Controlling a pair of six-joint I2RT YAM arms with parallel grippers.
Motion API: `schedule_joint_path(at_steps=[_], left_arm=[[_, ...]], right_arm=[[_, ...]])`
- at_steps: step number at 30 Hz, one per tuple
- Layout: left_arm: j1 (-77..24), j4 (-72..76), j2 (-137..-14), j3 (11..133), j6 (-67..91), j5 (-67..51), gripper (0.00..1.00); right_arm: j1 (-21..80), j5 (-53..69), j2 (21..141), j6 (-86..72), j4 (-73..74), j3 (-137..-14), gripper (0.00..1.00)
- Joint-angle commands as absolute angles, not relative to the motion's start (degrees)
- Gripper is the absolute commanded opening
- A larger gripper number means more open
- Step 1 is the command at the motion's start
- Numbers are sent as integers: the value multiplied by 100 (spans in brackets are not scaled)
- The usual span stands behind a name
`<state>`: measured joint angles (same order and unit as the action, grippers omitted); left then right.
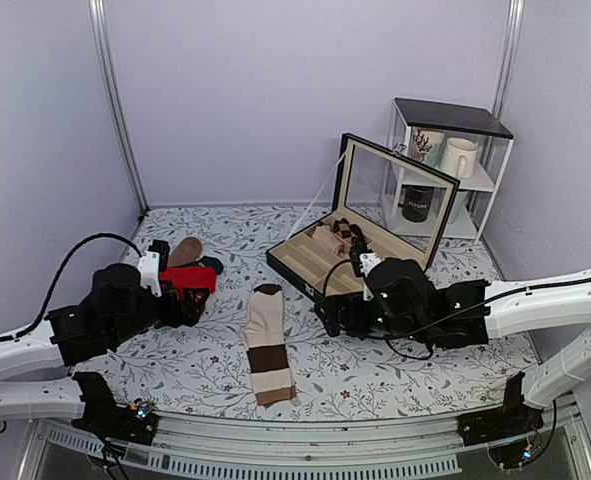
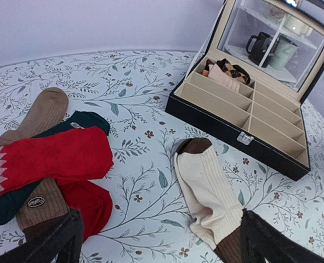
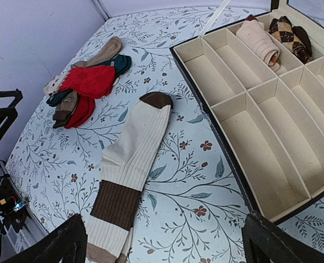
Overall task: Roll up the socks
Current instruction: Roll a pair of socks at the center of the board.
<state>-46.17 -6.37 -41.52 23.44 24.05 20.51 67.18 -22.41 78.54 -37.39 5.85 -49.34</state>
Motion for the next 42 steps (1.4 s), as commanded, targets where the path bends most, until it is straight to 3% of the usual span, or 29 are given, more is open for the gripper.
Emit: schedule_joint_path(at_steps=[1, 12, 20, 26, 30, 33, 42], left_arm=[[-4597, -942, -4388, 2630, 2548, 2246, 99], [-4605, -720, -4236, 2638, 2931, 2163, 100], [-4676, -487, -4234, 2385, 2553, 1191, 100], [-4807, -81, -4258, 1861, 2970, 1251, 100], [-4803, -602, -4335, 1946, 3222, 1781, 91], [-4808, -543, -4368, 1927, 3146, 1751, 99], [-4836, 303, -4193, 1414, 2772, 776, 99]], right_arm=[[6732, -2350, 7589, -3533, 391, -4788, 100], [6733, -1938, 7150, -2642, -361, -4090, 100], [6733, -525, 6800, -1111, -1900, -3056, 96], [7000, 893, 7520, -181, -2466, -2954, 90], [7212, 1253, 8316, 480, -3120, -2982, 88], [7245, 1424, 8945, 827, -3189, -3258, 86], [7286, 1556, 10172, 1497, -3577, -3941, 85]])
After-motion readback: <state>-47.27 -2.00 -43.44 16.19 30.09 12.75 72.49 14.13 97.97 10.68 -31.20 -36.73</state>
